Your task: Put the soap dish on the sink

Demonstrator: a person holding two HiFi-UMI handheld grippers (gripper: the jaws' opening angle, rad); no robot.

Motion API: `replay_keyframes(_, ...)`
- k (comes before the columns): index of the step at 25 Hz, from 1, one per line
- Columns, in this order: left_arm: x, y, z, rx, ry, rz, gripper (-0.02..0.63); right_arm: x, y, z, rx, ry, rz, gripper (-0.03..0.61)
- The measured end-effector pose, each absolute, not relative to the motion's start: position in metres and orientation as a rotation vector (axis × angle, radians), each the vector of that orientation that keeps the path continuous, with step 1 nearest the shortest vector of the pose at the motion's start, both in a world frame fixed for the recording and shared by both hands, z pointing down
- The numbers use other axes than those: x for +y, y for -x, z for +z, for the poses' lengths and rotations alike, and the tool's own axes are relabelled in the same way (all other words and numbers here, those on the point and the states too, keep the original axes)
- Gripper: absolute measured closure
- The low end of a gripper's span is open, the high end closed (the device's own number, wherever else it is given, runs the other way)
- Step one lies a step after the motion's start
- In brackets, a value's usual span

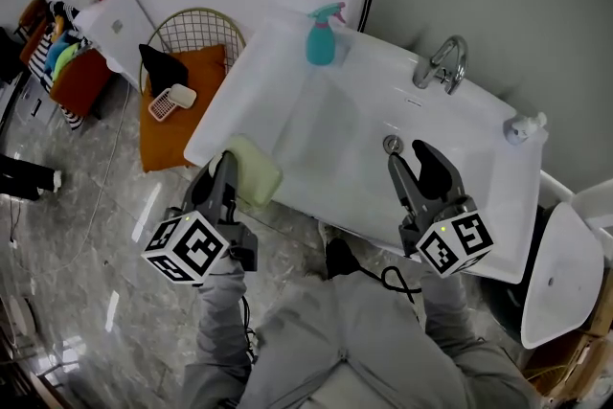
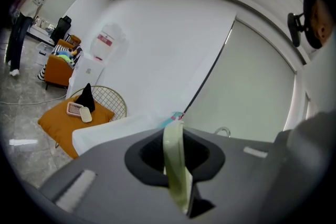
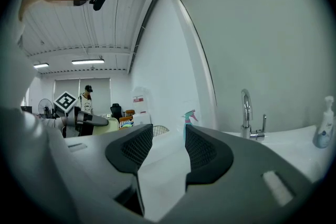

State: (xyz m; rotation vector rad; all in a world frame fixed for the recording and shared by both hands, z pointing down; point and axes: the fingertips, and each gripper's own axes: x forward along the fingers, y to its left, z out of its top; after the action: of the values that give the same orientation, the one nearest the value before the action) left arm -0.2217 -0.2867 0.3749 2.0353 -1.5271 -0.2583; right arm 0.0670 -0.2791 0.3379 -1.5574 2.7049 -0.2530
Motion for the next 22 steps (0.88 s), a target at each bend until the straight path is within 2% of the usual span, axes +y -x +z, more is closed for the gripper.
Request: replay_keyframes(22,-0.466,0.223,0.486,-1.543,-1.884,-0.015,0.528,-0.372,-0.073,0.383,2.753,1.554,-0.437,0.4)
